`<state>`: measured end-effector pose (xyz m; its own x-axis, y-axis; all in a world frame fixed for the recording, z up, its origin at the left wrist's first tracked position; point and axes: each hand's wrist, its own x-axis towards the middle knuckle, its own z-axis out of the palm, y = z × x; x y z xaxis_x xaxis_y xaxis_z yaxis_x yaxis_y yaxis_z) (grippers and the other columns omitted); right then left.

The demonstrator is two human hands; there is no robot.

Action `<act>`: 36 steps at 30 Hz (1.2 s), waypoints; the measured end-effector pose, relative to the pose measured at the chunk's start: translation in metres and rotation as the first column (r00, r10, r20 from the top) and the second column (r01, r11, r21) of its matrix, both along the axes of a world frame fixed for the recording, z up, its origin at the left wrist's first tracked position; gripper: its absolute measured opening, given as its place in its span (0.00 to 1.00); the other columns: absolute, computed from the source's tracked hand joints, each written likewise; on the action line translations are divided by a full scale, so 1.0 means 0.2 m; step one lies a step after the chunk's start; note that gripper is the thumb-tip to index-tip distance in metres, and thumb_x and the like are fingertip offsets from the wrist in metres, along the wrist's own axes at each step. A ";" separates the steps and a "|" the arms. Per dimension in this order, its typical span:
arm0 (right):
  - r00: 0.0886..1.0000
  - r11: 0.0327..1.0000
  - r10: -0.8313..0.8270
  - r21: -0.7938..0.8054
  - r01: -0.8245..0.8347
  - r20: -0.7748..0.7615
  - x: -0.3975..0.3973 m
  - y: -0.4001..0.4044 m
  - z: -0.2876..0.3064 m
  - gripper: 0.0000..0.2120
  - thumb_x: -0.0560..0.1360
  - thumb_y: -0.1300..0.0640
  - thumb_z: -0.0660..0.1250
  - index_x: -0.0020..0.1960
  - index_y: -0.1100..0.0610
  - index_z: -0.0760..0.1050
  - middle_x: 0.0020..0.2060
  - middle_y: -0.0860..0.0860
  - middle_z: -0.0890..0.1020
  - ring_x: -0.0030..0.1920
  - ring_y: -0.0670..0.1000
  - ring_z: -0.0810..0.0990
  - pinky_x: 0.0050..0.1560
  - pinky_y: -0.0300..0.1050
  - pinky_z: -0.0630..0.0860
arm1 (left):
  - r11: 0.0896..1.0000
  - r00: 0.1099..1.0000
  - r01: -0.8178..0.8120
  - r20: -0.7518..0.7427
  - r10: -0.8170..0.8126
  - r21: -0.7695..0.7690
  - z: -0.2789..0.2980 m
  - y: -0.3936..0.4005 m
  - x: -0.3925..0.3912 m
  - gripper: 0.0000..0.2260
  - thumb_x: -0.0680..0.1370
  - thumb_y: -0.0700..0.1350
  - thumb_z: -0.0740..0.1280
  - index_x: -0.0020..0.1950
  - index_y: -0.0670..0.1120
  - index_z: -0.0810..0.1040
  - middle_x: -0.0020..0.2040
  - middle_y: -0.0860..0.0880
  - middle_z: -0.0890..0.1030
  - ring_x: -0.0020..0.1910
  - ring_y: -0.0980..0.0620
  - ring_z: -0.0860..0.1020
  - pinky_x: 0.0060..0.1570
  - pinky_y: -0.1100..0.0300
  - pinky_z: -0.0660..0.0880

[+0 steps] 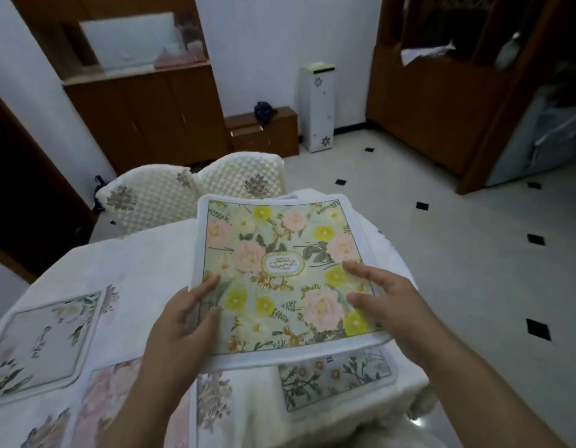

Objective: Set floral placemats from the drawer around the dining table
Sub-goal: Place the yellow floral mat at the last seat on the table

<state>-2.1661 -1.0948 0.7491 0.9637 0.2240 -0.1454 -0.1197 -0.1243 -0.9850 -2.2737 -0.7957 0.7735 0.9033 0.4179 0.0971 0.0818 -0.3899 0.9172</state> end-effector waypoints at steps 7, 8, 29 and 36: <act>0.996 0.996 -0.085 -0.033 0.086 0.035 -0.06 -0.27 0.12 0.24 0.74 0.61 0.74 0.59 0.33 0.80 0.65 0.38 0.78 0.66 0.46 0.78 0.66 0.56 0.76 | 0.994 0.996 0.085 -0.016 -0.084 0.068 0.03 -0.24 0.03 0.17 0.79 0.47 0.71 0.63 0.67 0.79 0.66 0.56 0.77 0.68 0.53 0.73 0.68 0.48 0.72; 0.994 0.994 -0.094 -0.047 0.096 0.047 -0.07 -0.29 0.13 0.24 0.74 0.61 0.75 0.59 0.33 0.80 0.65 0.38 0.78 0.66 0.45 0.77 0.67 0.56 0.76 | 0.993 0.995 0.103 -0.010 -0.103 0.058 0.05 -0.27 0.04 0.17 0.79 0.47 0.70 0.63 0.66 0.79 0.64 0.56 0.77 0.65 0.55 0.75 0.64 0.52 0.73; 0.957 0.950 -0.265 -0.137 0.280 0.122 -0.32 -0.43 0.26 0.26 0.75 0.63 0.73 0.63 0.35 0.78 0.63 0.43 0.80 0.56 0.47 0.83 0.52 0.51 0.84 | 0.964 0.963 0.267 0.043 -0.267 -0.006 0.07 -0.37 0.11 0.17 0.79 0.43 0.70 0.64 0.62 0.80 0.60 0.64 0.78 0.57 0.72 0.74 0.49 0.74 0.69; 0.972 0.966 -0.222 -0.120 0.229 0.073 -0.20 -0.55 0.24 0.26 0.75 0.64 0.73 0.65 0.39 0.79 0.61 0.42 0.80 0.54 0.46 0.84 0.51 0.50 0.84 | 0.978 0.978 0.207 0.021 -0.207 -0.008 0.07 -0.51 0.13 0.17 0.80 0.43 0.70 0.64 0.63 0.79 0.57 0.66 0.78 0.55 0.75 0.73 0.51 0.70 0.70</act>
<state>-2.2062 -1.2043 0.7968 0.9948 -0.0166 -0.1008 -0.1020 -0.2247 -0.9691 -2.2484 -0.8981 0.7870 0.9682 0.2234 0.1128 -0.0181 -0.3872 0.9218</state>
